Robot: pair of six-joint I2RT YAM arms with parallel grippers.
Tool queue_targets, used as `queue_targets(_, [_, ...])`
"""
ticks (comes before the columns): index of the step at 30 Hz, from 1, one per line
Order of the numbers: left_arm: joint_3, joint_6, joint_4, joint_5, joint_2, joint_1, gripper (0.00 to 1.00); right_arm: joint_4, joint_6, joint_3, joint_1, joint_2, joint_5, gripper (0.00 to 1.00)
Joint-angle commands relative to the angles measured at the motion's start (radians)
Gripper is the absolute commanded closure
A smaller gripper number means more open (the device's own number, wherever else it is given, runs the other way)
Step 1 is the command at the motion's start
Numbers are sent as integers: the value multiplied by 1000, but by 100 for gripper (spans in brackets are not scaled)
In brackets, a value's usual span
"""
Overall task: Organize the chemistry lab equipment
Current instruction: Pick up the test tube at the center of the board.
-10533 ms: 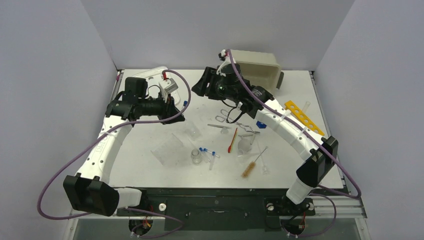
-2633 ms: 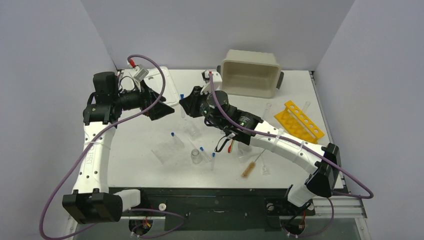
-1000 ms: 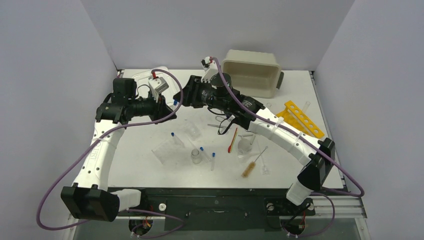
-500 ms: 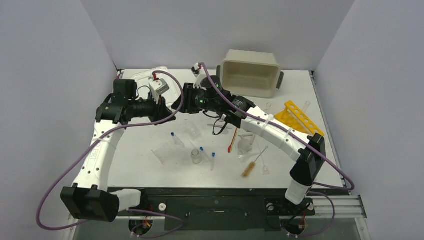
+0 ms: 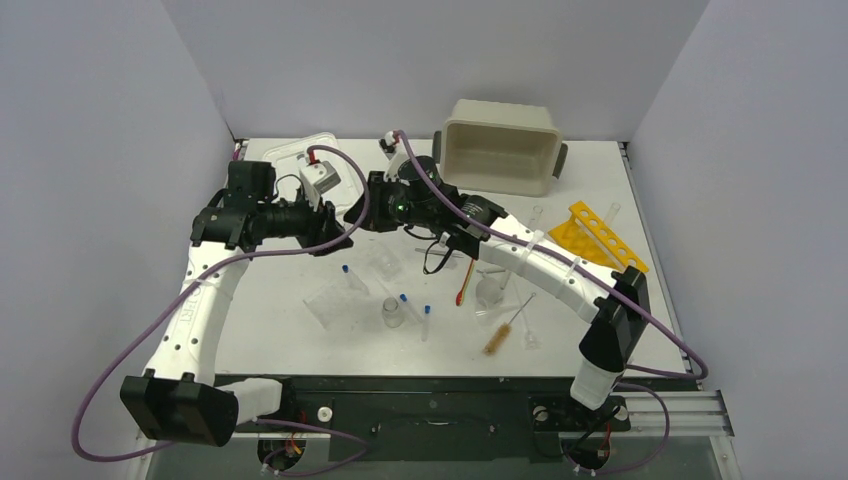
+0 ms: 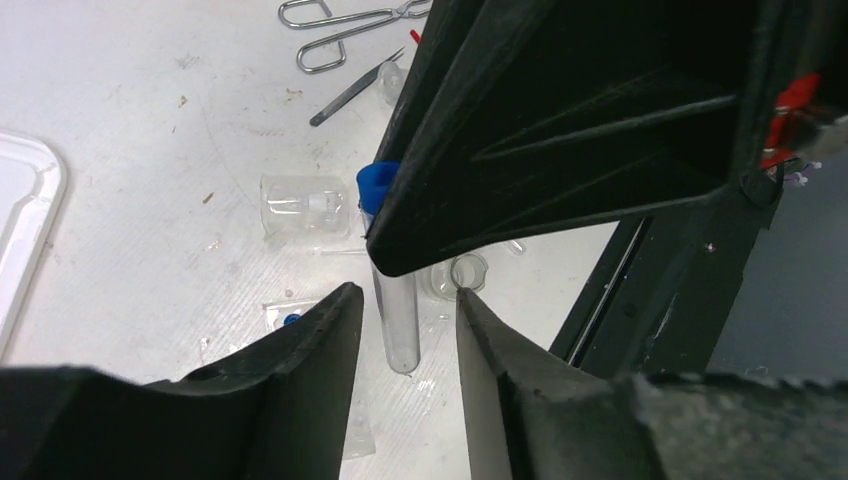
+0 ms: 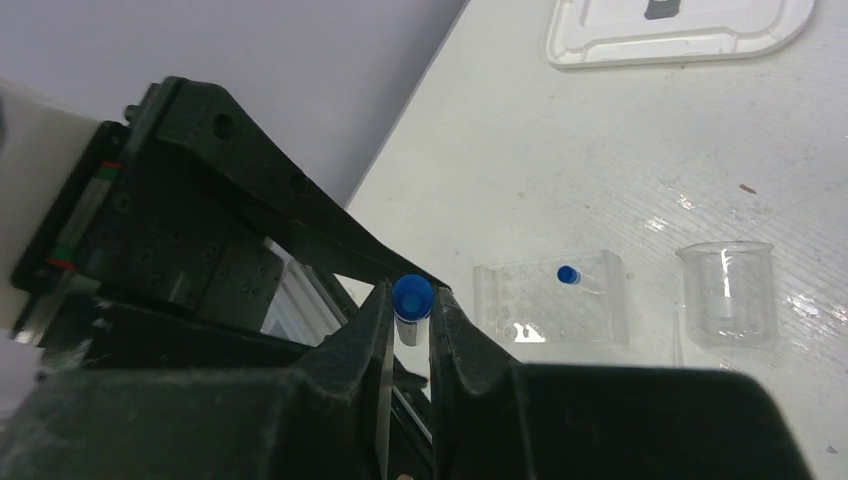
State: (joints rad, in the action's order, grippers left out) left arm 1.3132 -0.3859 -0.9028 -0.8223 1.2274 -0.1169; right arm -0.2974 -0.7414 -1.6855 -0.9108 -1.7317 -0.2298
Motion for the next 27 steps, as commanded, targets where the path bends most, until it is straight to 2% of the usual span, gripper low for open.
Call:
queue_targets(1, [29,9,4,-3,8,-4,54,-1,33,38,1,29,59,100])
queue_targets(2, [33,22,3,2,11,2,41,-6,42,43,1,35,65,100])
queue_targets(4, [28,44,24,1,9,19,27,-12,58,60,1,43,81,100])
queue_targets(8, [14,50,44,-1,-4,65,11,-24,85,87,0,46,108,100])
queue_targets(9, [17,46,33,0,0,75,2,-27,95,93,0,44,111,100])
queue_targets(11, [33,20,-8,0,14,104,3,-34,113,95,-3,36,122,100])
queue_targets(18, [78,-125,-153,48,130,320,3,-78,214,24,-68,-46,201,100])
queue_targets(21, [38,-198,-183,78,160,411,3,-82,298,-15,-125,-103,225,100])
queue_targets(27, [-58,-310,-217,183,192,473,3,46,426,-10,-197,-172,286,100])
